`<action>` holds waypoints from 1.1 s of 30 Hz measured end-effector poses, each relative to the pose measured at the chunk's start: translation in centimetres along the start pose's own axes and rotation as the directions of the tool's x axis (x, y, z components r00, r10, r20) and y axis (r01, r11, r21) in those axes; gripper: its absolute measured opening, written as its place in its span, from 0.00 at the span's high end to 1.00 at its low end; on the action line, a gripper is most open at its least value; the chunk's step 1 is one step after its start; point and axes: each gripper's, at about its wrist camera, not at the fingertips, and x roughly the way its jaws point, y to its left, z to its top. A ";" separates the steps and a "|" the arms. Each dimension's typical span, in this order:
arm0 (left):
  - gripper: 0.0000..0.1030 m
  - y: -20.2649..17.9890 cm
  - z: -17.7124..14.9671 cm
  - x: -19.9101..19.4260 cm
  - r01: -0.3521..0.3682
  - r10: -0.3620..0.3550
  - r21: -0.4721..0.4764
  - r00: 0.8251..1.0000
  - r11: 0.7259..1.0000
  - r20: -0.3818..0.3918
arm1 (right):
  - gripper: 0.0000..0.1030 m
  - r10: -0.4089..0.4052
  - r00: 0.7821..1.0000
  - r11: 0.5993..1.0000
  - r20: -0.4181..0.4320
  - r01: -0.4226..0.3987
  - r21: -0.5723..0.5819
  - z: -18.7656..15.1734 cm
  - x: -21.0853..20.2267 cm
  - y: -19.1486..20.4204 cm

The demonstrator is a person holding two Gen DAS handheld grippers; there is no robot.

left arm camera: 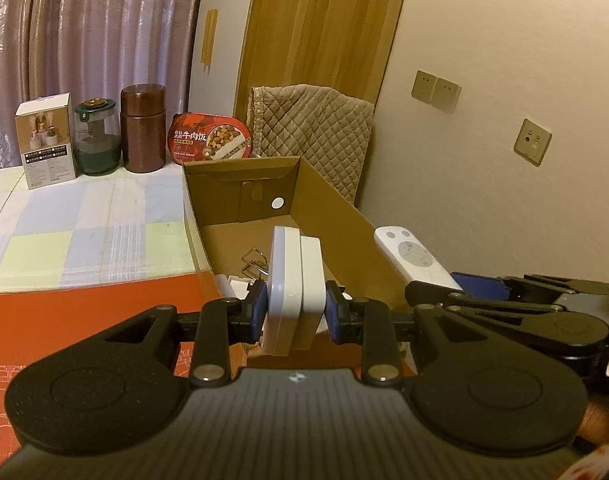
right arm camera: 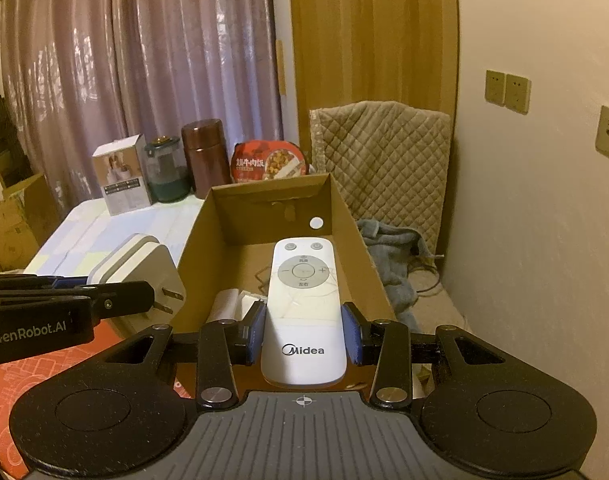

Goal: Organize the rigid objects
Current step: 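Carry the white plug and Midea remote with both tools over the cardboard box, then open the left tool to drop the white plug while the right tool lowers the remote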

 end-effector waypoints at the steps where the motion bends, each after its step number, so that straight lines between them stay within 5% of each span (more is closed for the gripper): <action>1: 0.75 0.0 0.2 0.3 -0.001 0.001 0.001 1.000 1.000 -0.001 | 0.64 0.001 1.000 1.000 -0.005 -0.001 -0.002 0.1 0.4 -0.1; 33: 0.75 1.8 2.2 11.0 -0.053 0.057 0.041 0.993 0.998 -0.100 | 0.64 0.044 0.989 0.999 -0.145 -0.045 -0.006 2.0 12.5 -3.1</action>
